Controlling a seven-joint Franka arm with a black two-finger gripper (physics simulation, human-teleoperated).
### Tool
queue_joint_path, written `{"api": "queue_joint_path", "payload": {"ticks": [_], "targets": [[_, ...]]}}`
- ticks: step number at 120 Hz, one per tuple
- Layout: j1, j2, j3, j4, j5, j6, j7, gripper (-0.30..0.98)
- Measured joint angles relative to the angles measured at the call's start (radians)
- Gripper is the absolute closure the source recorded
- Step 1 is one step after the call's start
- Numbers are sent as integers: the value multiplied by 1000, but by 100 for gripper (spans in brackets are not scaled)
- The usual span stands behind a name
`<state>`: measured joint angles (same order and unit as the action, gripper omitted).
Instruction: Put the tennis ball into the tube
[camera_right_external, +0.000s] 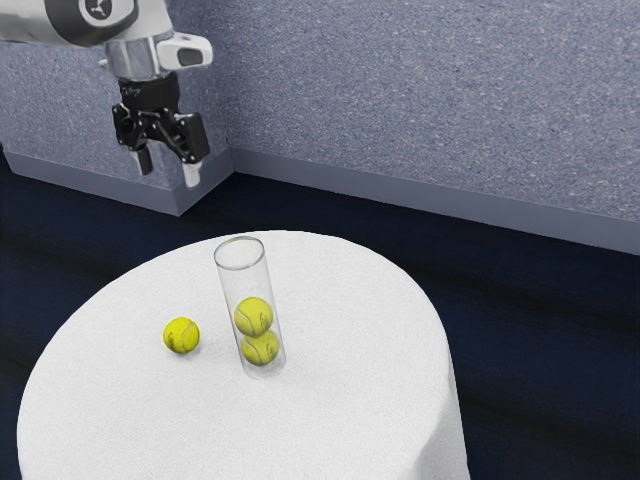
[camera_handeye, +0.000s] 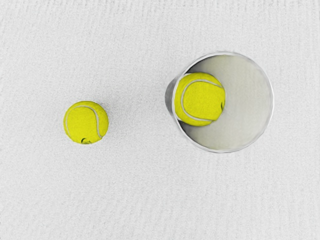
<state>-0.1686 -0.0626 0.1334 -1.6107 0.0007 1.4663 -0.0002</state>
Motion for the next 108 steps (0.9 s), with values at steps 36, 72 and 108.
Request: {"api": "queue_joint_path", "payload": {"ticks": [36,72,108], "targets": [[17,-82,-11,-75,21,105,-3,0],[117,-298,-20,-560,54,298,-37,0],[154,-109,-18,-737,62,662,-59,0]]}}
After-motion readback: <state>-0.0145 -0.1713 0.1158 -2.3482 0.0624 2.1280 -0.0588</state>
